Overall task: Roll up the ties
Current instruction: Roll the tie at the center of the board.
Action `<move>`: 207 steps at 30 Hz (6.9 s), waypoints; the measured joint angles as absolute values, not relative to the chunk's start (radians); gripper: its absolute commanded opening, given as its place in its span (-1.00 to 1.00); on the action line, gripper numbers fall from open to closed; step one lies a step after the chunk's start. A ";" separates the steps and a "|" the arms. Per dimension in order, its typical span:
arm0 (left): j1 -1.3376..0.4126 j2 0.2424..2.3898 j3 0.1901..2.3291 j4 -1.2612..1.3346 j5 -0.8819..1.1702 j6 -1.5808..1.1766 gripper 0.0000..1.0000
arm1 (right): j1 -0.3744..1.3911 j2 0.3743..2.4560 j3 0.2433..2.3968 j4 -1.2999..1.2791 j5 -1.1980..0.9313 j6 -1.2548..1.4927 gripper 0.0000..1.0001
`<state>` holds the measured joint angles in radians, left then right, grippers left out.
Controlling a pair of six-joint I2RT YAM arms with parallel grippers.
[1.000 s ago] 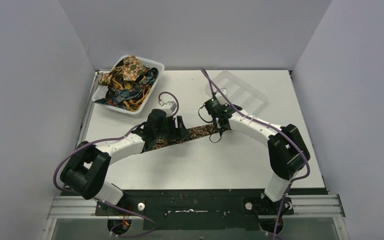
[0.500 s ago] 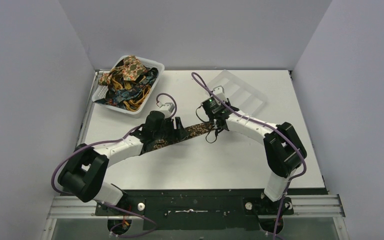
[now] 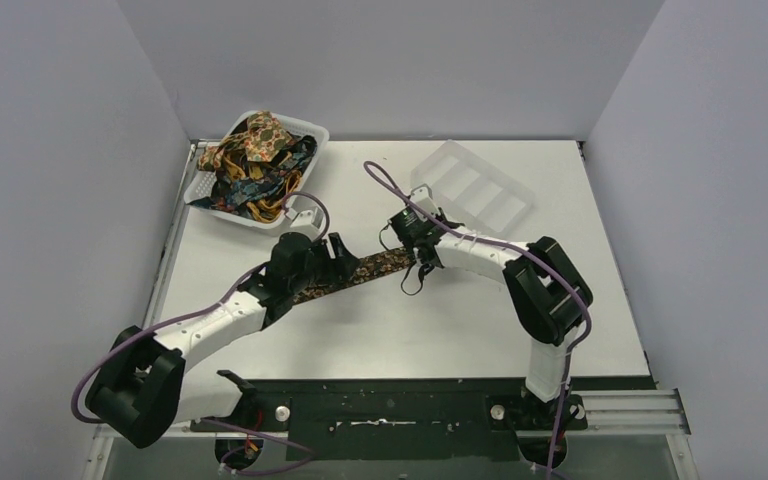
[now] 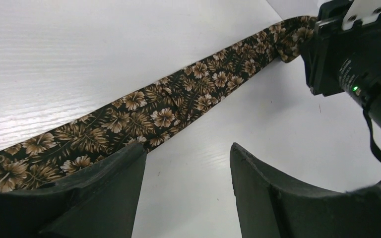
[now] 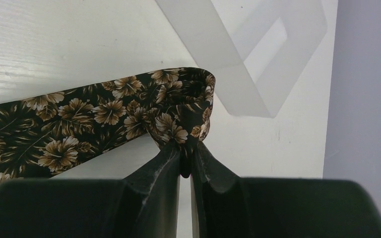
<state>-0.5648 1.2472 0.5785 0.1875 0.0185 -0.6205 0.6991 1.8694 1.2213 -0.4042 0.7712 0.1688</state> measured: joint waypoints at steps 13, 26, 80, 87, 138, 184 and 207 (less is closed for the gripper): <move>-0.541 1.122 0.562 0.149 -0.073 -0.647 0.21 | 0.728 1.905 1.225 -0.390 0.511 0.101 0.38; -0.550 1.182 0.571 0.199 -0.009 -0.625 0.29 | 0.288 1.502 1.095 -0.239 -0.118 0.229 0.61; -0.659 2.099 1.260 0.150 0.534 -0.300 -0.14 | -0.078 1.341 0.748 -0.309 -0.474 0.569 0.75; -0.696 2.062 1.215 0.157 0.530 -0.286 0.13 | -0.082 1.200 0.752 -0.476 -0.241 0.709 1.00; -1.007 2.355 1.887 -0.366 0.181 0.430 0.81 | -0.406 1.423 0.753 -0.464 -0.557 0.563 1.00; -1.006 2.354 1.838 -0.227 0.155 0.423 0.49 | -0.414 1.423 0.712 -0.418 -0.656 0.535 1.00; -1.004 2.336 1.735 -0.045 0.136 0.460 0.17 | -0.378 1.416 0.665 -0.351 -0.708 0.512 1.00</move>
